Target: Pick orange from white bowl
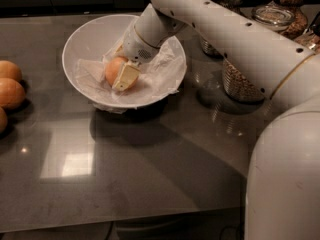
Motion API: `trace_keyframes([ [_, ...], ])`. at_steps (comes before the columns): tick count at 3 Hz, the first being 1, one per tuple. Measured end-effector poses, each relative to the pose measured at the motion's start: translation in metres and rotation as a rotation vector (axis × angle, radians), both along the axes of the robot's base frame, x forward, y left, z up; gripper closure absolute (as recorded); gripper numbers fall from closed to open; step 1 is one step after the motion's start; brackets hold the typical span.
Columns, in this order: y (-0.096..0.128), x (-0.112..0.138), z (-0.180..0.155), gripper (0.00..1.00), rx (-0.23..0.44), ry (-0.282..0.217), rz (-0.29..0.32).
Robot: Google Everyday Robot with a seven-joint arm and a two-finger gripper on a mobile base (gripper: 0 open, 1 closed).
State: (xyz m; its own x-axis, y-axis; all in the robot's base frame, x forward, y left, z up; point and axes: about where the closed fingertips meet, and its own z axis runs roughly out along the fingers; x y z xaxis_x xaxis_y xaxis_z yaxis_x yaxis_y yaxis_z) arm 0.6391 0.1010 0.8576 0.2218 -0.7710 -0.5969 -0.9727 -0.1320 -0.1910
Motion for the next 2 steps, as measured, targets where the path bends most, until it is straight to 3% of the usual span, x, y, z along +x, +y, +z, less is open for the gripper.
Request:
trace_keyframes([
  [1,0.0,0.0,0.0,0.85,0.0,0.0,0.0],
  [2,-0.0001,0.0,0.0002,1.0,0.001,0.0,0.0],
])
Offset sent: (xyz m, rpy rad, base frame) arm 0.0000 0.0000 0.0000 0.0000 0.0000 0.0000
